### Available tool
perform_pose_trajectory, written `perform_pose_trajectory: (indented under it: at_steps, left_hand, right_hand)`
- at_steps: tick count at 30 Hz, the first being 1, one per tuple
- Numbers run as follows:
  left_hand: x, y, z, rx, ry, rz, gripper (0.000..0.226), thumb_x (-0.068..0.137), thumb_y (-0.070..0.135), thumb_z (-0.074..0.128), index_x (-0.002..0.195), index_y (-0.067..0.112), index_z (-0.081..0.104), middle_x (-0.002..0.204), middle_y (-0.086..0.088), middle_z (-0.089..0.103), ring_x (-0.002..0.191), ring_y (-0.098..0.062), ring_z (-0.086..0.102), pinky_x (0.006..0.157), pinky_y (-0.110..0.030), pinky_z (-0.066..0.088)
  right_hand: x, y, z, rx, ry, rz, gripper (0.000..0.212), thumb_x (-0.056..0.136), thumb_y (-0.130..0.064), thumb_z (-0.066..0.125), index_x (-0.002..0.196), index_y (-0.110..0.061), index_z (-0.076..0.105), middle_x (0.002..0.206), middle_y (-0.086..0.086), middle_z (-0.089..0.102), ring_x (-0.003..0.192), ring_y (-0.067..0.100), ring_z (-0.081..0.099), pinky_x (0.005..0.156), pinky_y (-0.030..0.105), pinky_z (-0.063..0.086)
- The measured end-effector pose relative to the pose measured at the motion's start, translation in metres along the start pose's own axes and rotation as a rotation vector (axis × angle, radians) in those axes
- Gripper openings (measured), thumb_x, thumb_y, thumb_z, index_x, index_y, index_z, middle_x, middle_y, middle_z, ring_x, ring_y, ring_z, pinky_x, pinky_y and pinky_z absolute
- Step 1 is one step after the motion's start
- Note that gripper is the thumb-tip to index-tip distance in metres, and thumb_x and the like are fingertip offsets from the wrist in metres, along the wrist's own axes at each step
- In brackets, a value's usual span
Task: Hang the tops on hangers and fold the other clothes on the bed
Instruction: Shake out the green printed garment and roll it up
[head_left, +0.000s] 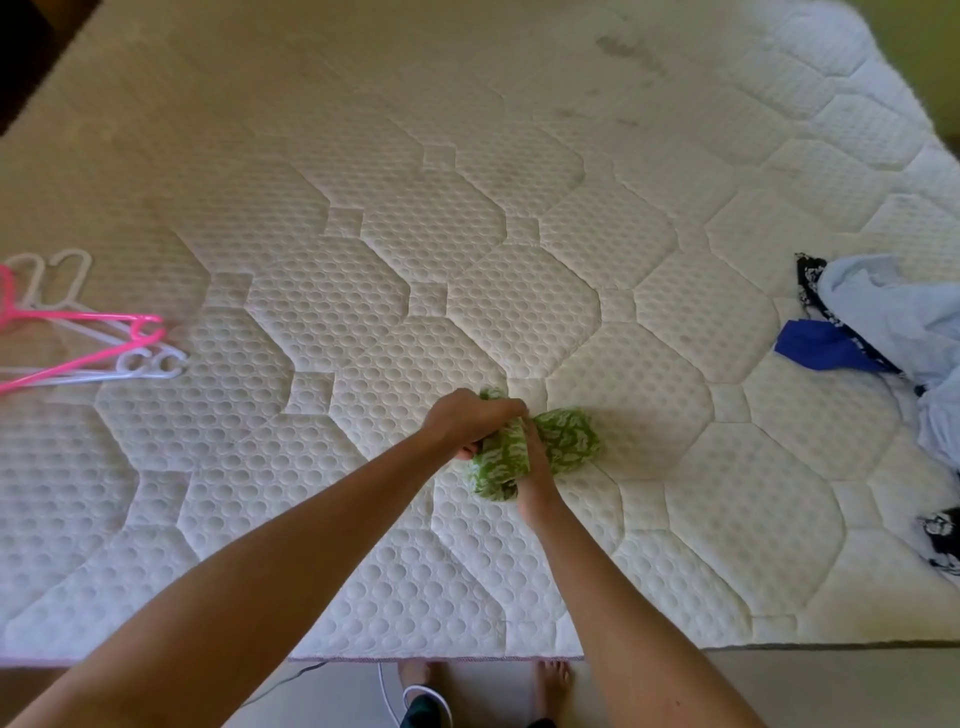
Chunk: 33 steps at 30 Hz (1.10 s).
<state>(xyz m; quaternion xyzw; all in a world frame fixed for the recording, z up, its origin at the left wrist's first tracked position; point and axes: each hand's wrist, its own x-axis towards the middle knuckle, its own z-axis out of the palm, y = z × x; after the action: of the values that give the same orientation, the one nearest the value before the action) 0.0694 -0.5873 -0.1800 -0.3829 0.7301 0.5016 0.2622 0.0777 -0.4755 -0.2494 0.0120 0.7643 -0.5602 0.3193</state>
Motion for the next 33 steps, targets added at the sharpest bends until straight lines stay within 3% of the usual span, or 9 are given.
perform_pose_trajectory:
  at_steps: [4, 9, 14, 18, 21, 23, 27, 29, 33]
  left_hand:
    - [-0.007, 0.01, 0.006, -0.06, -0.131, -0.017, 0.04, 0.078, 0.045, 0.062, 0.085, 0.006, 0.056, 0.073, -0.007, 0.054, 0.059, -0.019, 0.052, 0.051, -0.023, 0.043]
    - [-0.009, -0.002, 0.028, 0.421, 0.016, 0.443, 0.028, 0.072, 0.044, 0.05, 0.088, 0.021, 0.053, 0.092, -0.002, 0.05, 0.087, -0.019, 0.048, 0.077, -0.032, 0.04]
    - [-0.002, -0.037, 0.046, 0.719, 0.109, 0.722, 0.046, 0.094, 0.053, 0.033, 0.132, 0.029, 0.039, 0.137, -0.006, 0.034, 0.125, -0.026, 0.04, 0.11, -0.052, 0.026]
    - [0.008, -0.067, 0.065, 0.902, 0.114, 0.833, 0.061, 0.091, 0.051, 0.001, 0.149, 0.033, 0.007, 0.157, -0.003, 0.01, 0.144, -0.025, 0.012, 0.118, -0.048, 0.006]
    - [0.017, -0.069, 0.078, 0.935, 0.141, 0.747, 0.063, 0.088, 0.051, -0.005, 0.149, 0.033, -0.007, 0.158, -0.001, -0.012, 0.146, -0.024, -0.006, 0.116, -0.047, -0.005]
    - [0.024, -0.064, 0.083, 0.911, 0.16, 0.652, 0.068, 0.087, 0.055, -0.004, 0.149, 0.029, -0.009, 0.158, -0.002, -0.015, 0.146, -0.024, -0.006, 0.116, -0.048, -0.003]
    - [0.03, -0.034, 0.089, 0.853, 0.14, 0.462, 0.076, 0.092, 0.05, 0.038, 0.15, 0.018, 0.0, 0.157, -0.009, 0.01, 0.143, -0.028, 0.016, 0.113, -0.049, 0.018]
    - [0.035, -0.021, 0.087, 0.809, 0.123, 0.349, 0.083, 0.083, 0.053, 0.055, 0.146, 0.013, 0.019, 0.144, -0.01, 0.036, 0.131, -0.028, 0.036, 0.106, -0.047, 0.031]
    - [0.043, -0.007, 0.073, 0.776, 0.022, 0.155, 0.09, 0.061, 0.07, 0.069, 0.123, 0.01, 0.047, 0.122, -0.005, 0.056, 0.114, -0.025, 0.052, 0.101, -0.045, 0.038]
  right_hand:
    - [-0.006, 0.018, -0.011, 0.225, -0.056, 0.133, 0.025, 0.1, -0.021, 0.034, 0.098, -0.018, 0.058, 0.094, 0.003, 0.06, 0.091, 0.018, 0.056, 0.088, 0.034, 0.045]
    - [0.002, 0.015, -0.036, 0.66, -0.043, 0.365, 0.036, 0.096, -0.036, 0.039, 0.117, -0.013, 0.058, 0.116, 0.011, 0.063, 0.106, 0.027, 0.059, 0.085, 0.045, 0.05]
    - [0.004, 0.019, -0.083, 0.433, 0.391, 0.451, 0.044, 0.102, -0.03, 0.031, 0.104, 0.001, 0.062, 0.081, 0.014, 0.066, 0.064, 0.022, 0.065, 0.053, 0.035, 0.056]
    - [-0.009, 0.01, -0.092, -0.029, 0.699, 0.054, 0.04, 0.102, -0.027, 0.032, 0.113, 0.0, 0.058, 0.096, 0.015, 0.067, 0.072, 0.021, 0.063, 0.066, 0.028, 0.05]
    - [-0.008, 0.023, -0.07, -0.391, 0.317, -0.105, 0.042, 0.101, -0.024, 0.032, 0.141, -0.012, 0.039, 0.14, 0.006, 0.046, 0.126, 0.02, 0.046, 0.095, 0.02, 0.034]
    - [0.002, 0.033, -0.067, -0.518, 0.182, -0.062, 0.045, 0.102, -0.022, 0.029, 0.147, -0.016, 0.026, 0.15, 0.005, 0.034, 0.137, 0.02, 0.034, 0.106, 0.027, 0.03]
    - [0.01, 0.033, -0.074, -0.621, 0.352, -0.026, 0.046, 0.099, -0.032, 0.037, 0.144, -0.018, 0.033, 0.142, 0.008, 0.042, 0.127, 0.028, 0.043, 0.097, 0.04, 0.042]
    - [0.002, 0.027, -0.073, -0.471, 0.552, 0.238, 0.064, 0.089, -0.051, 0.051, 0.138, -0.013, 0.035, 0.137, 0.016, 0.043, 0.121, 0.036, 0.046, 0.094, 0.046, 0.044]
    - [-0.007, 0.024, -0.072, -0.136, 0.396, 0.55, 0.086, 0.084, -0.069, 0.041, 0.138, -0.001, 0.038, 0.134, 0.021, 0.049, 0.125, 0.036, 0.045, 0.103, 0.044, 0.035]
